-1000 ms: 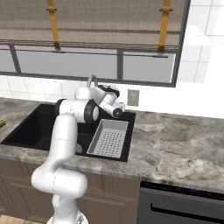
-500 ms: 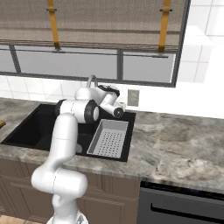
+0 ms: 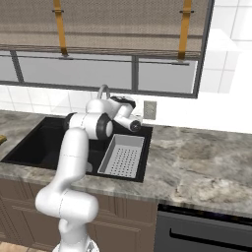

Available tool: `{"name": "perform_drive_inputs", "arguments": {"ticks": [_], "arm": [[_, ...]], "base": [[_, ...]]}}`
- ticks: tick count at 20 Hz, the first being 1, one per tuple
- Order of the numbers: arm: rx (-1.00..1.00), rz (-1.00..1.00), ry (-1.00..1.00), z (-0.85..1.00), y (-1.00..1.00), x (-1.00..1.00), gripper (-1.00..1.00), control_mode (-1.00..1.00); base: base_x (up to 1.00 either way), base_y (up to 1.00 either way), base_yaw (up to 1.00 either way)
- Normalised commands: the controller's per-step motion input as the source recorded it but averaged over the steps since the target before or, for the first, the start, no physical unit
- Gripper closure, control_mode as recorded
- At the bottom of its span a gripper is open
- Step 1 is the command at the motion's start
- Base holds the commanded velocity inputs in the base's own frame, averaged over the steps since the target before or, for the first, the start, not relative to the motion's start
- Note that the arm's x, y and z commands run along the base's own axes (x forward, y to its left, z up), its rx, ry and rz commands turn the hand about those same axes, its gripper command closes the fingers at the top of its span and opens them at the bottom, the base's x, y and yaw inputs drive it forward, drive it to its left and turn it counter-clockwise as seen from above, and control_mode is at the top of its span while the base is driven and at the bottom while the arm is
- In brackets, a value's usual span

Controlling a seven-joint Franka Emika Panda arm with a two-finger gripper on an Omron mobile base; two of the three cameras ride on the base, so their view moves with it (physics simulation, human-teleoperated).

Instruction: Soak the sponge with water for a few seconds and then drop it inside the sink.

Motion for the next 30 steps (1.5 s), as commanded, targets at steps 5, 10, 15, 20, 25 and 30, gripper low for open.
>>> {"name": "perform_drive_inputs", "arguments": {"ticks": [5,10,15,20,25,30], "arm": [[0.0,0.0,0.02,-0.51,-0.79,0.11,-1.0,-1.0],[0.0,0.0,0.05,-0.57,-0.84,0.14,-1.0,-1.0],[0.0,0.0,0.1,-0.67,-0.87,0.07,-1.0,-1.0],[0.0,0.0,0.04,-0.2,-0.5,0.0,-1.0,-1.0],[0.0,0.0,0.01,0.01,-0.31,-0.1,-1.0,-1.0],[0.0,0.0,0.05,0.0,-0.38,-0.32,-1.0,-1.0]], "base": [[0.0,0.0,0.0],[0.0,0.0,0.0],[0.0,0.0,0.0],[0.0,0.0,0.0],[0.0,0.0,0.0],[0.0,0.0,0.0]]}}
